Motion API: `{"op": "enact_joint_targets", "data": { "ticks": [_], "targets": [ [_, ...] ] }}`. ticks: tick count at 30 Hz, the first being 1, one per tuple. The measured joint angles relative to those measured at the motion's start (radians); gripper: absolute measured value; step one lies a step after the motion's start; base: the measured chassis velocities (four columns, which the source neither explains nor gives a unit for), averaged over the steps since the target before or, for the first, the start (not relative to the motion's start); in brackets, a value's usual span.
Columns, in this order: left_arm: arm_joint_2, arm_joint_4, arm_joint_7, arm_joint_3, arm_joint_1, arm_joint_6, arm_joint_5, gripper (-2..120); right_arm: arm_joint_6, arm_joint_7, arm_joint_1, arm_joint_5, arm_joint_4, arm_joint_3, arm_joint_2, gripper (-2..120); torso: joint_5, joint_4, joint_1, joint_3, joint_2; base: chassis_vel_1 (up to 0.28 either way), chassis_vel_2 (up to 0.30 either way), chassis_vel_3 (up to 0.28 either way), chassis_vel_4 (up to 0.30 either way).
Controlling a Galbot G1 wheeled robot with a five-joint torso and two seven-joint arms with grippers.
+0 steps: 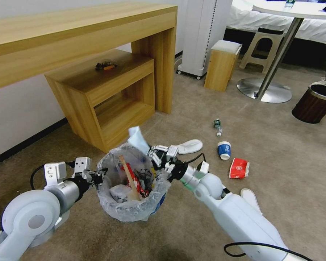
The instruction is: Pick up the trash bin and place the garbage on the floor into it.
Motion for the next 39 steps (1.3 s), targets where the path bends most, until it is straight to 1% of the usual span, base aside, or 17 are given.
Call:
{"op": "enact_joint_targets", "data": {
  "ticks": [7,13,15,16,17,21,22,24,25,27,28,29,31,33,35,36,39],
  "targets": [
    [0.003,0.0,0.007,-0.007,0.004,0.0,0.0,0,0.0,-0.045,-0.019,-0.026,-0.014,-0.001,-0.016,0,0.0001,0.0,0.0,0.0,0.0,0.0,0.0,0.0,0.0],
    [0.003,0.0,0.011,-0.008,0.003,0.0,0.003,0,-0.002,-0.05,-0.037,-0.031,-0.018,0.009,-0.028,0,0.0,-0.0001,0.0,0.0,0.0,0.0,0.0,0.0,0.0],
    [0.002,0.001,0.012,-0.008,0.003,0.0,0.004,0,-0.003,-0.05,-0.039,-0.031,-0.018,0.012,-0.03,7,0.0001,-0.0001,0.0,0.0,0.0,0.0,0.0,0.0,0.0],
    [0.001,0.001,0.012,-0.008,0.003,0.0,0.005,0,-0.004,-0.05,-0.039,-0.031,-0.018,0.014,-0.032,13,0.0,0.0,0.0,0.0,0.0,0.0,0.0,0.0,0.0],
    [0.001,0.001,0.012,-0.008,0.003,0.0,0.005,0,-0.004,-0.05,-0.039,-0.031,-0.018,0.014,-0.032,13,0.0,0.0,0.0,0.0,0.0,0.0,0.0,0.0,0.0],
    [0.002,0.0,0.014,-0.009,0.004,0.0,0.005,0,-0.006,-0.05,-0.037,-0.029,-0.015,0.017,-0.034,31,0.0001,0.0,0.0,0.0,0.0,0.0,0.0,0.0,0.0],
    [0.002,0.0,0.014,-0.009,0.004,0.0,0.005,0,-0.006,-0.05,-0.037,-0.029,-0.015,0.017,-0.034,31,0.0001,0.0,0.0,0.0,0.0,0.0,0.0,0.0,0.0],
    [0.003,0.0,0.014,-0.011,0.004,0.0,0.005,0,-0.007,-0.05,-0.036,-0.028,-0.014,0.018,-0.034,43,0.0001,0.0,0.0,0.0,0.0,0.0,0.0,0.0,0.0],
    [0.003,0.0,0.014,-0.011,0.004,0.0,0.005,0,-0.007,-0.05,-0.036,-0.028,-0.014,0.018,-0.034,43,0.0001,0.0,0.0,0.0,0.0,0.0,0.0,0.0,0.0],
    [0.003,-0.001,0.014,-0.011,0.005,0.0,0.005,0,-0.008,-0.05,-0.035,-0.027,-0.012,0.018,-0.034,51,0.0001,0.0,0.0,0.0,0.0,0.0,0.0,0.0,0.0],
    [0.003,-0.001,0.014,-0.011,0.005,0.0,0.005,0,-0.008,-0.05,-0.035,-0.027,-0.012,0.018,-0.034,51,0.0001,0.0,0.0,0.0,0.0,0.0,0.0,0.0,0.0],
    [0.003,-0.001,0.014,-0.012,0.006,0.0,0.006,0,-0.009,-0.05,-0.034,-0.027,-0.011,0.019,-0.034,54,0.0001,0.0,0.0,0.0,0.0,0.0,0.0,0.0,0.0],
    [0.002,-0.001,0.014,-0.012,0.007,0.0,0.006,0,-0.01,-0.05,-0.031,-0.025,-0.008,0.02,-0.035,68,0.0001,0.0,0.0,0.0,0.0,0.0,0.0,0.0,0.0],
    [0.002,-0.001,0.014,-0.012,0.007,0.0,0.006,0,-0.01,-0.05,-0.03,-0.025,-0.008,0.02,-0.035,70,0.0001,0.0,0.0,0.0,0.0,0.0,0.0,0.0,0.0],
    [0.002,-0.001,0.014,-0.014,0.007,0.0,0.007,0,-0.013,-0.05,-0.029,-0.023,-0.003,0.021,-0.038,82,0.0001,0.0,0.0,0.0,0.0,0.0,0.0,0.0,0.0],
    [0.002,-0.001,0.014,-0.014,0.007,0.0,0.007,0,-0.013,-0.05,-0.029,-0.023,-0.003,0.021,-0.038,82,0.0001,0.0,0.0,0.0,0.0,0.0,0.0,0.0,0.0],
    [0.003,-0.001,0.014,-0.014,0.006,0.0,0.007,0,-0.014,-0.05,-0.028,-0.021,0.0,0.022,-0.04,95,0.0001,0.0,0.0,0.0,0.0,0.0,0.0,0.0,0.0]
  ]
}}
